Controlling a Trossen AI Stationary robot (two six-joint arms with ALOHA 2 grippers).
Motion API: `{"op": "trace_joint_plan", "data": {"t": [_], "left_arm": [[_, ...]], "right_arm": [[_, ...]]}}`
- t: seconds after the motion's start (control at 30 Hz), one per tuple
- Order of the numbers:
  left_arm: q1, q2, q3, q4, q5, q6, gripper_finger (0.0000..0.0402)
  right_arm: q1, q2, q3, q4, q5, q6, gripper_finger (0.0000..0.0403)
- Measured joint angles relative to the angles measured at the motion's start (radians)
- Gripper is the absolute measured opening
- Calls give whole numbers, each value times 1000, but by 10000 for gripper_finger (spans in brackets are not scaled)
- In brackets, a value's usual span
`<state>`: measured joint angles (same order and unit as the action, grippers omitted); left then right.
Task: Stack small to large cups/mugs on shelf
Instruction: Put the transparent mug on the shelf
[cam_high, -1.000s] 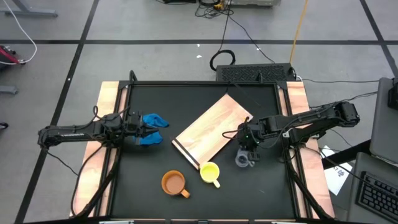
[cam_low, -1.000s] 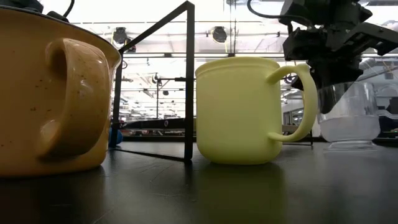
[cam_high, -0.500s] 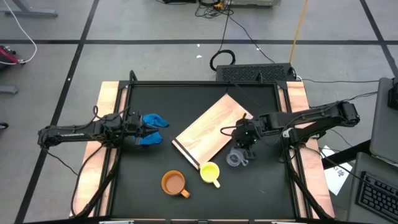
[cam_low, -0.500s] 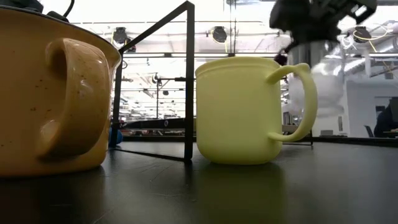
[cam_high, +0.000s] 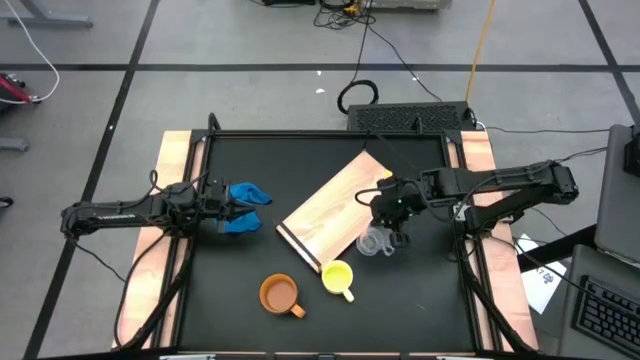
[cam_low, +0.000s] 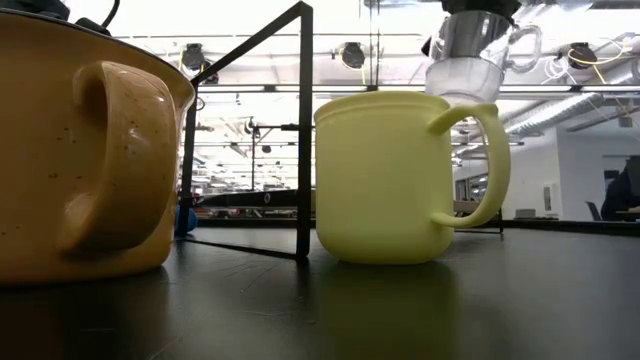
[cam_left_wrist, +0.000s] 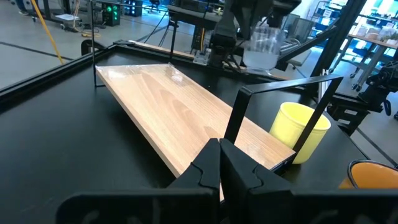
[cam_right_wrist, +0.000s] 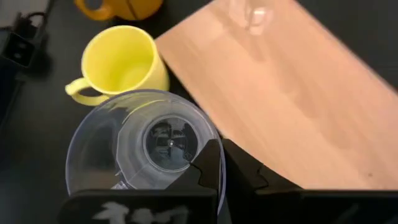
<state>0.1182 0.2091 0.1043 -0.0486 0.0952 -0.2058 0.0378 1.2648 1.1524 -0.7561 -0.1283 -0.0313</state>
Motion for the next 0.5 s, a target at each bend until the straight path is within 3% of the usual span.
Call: {"op": "trace_joint_plan", "data": {"t": [0.17, 0.5], "left_arm": [[0, 0, 0, 0, 0, 0, 3], [0, 0, 0, 0, 0, 0, 3]], "right_arm": [[-48, 50, 55, -42, 2, -16, 0], [-85, 269, 246, -125, -7, -110, 0]]}}
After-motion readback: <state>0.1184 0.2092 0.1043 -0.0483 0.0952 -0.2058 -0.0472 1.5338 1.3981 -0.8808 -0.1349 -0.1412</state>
